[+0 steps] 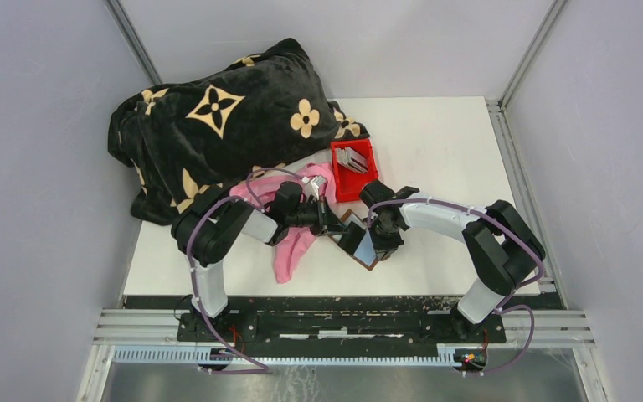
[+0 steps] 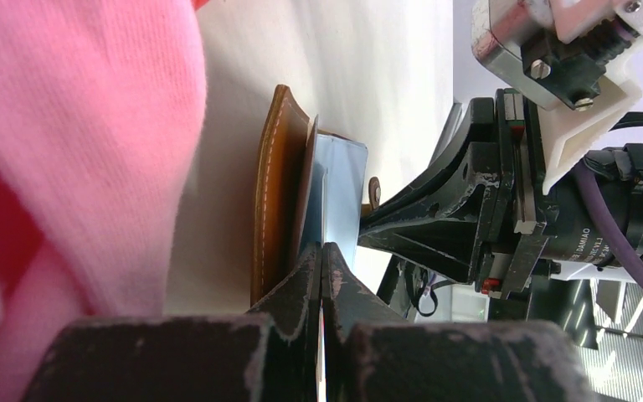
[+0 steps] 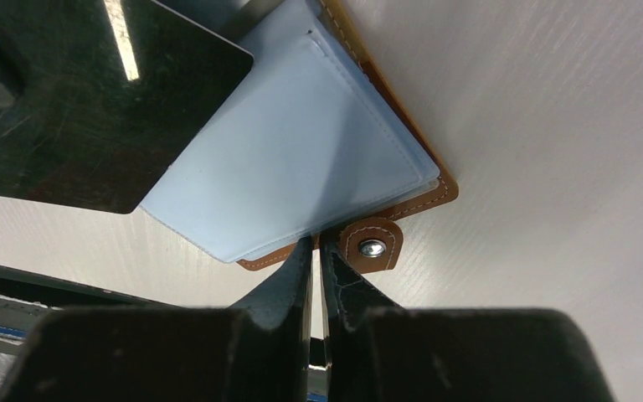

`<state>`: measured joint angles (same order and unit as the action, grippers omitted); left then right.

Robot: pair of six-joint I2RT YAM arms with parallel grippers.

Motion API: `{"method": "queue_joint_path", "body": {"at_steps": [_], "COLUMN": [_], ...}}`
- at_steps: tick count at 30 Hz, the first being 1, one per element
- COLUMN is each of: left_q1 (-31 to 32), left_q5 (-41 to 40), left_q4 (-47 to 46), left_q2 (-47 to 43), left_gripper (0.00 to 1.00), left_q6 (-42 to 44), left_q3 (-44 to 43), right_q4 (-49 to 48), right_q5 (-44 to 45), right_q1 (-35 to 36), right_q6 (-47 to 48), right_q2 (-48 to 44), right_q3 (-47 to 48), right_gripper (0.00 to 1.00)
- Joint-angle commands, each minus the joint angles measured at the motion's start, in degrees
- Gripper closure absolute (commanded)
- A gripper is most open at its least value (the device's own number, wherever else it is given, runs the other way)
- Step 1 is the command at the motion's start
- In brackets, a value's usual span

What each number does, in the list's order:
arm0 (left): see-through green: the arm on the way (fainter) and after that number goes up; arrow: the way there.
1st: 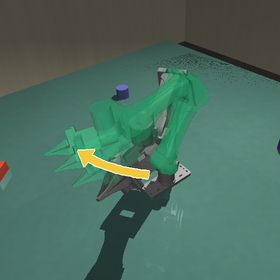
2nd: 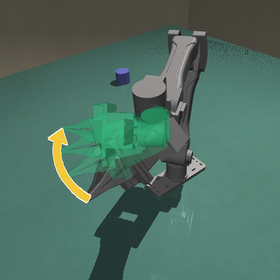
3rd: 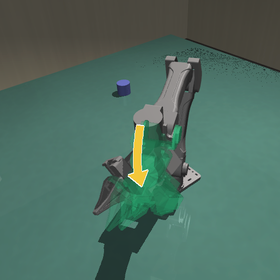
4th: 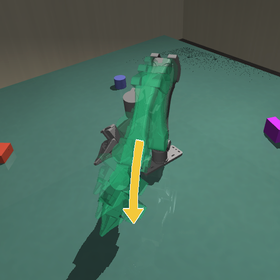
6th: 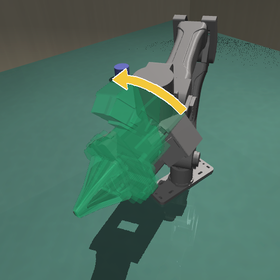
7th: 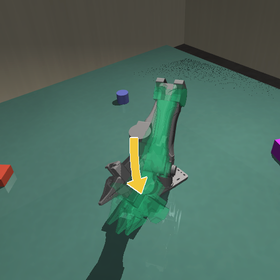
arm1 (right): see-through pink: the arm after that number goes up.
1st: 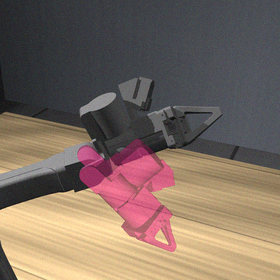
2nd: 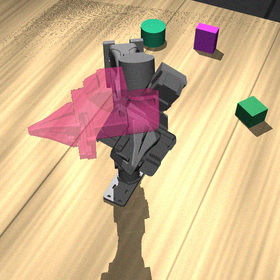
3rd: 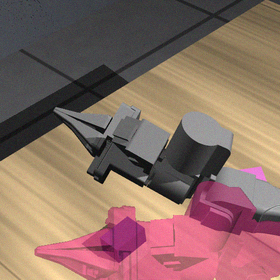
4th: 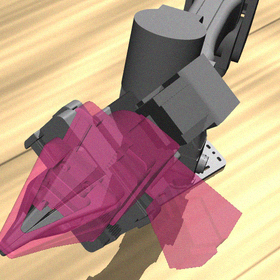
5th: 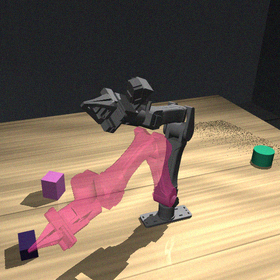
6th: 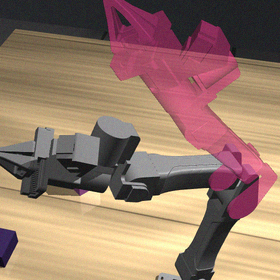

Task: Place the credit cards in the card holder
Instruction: Insert the credit card into the card holder.

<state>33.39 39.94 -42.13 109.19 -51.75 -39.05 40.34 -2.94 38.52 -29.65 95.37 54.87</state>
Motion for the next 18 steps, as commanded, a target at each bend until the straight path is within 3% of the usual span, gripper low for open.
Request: {"method": "queue_joint_path", "body": {"at_steps": [1,18], "left_q1": [-0.9,-3.0], "left_q5": [3.8,8.0], "left_q4": [-5.2,-1.1], "left_q2": [1.2,6.1], "left_gripper": [0.97,0.97], "left_q6": [-2.1,3.4], "left_q3": [-1.6,-7.1], "right_q4": [-2.3,-2.1], "right_q5": [5.8,5.8], "right_q1": [-1.1,-1.5], "right_q6": [2.0,2.6], "right_q2": [2.7,3.1], "right_q3": [-2.3,-2.3], "right_gripper": [0.88,0.88]}}
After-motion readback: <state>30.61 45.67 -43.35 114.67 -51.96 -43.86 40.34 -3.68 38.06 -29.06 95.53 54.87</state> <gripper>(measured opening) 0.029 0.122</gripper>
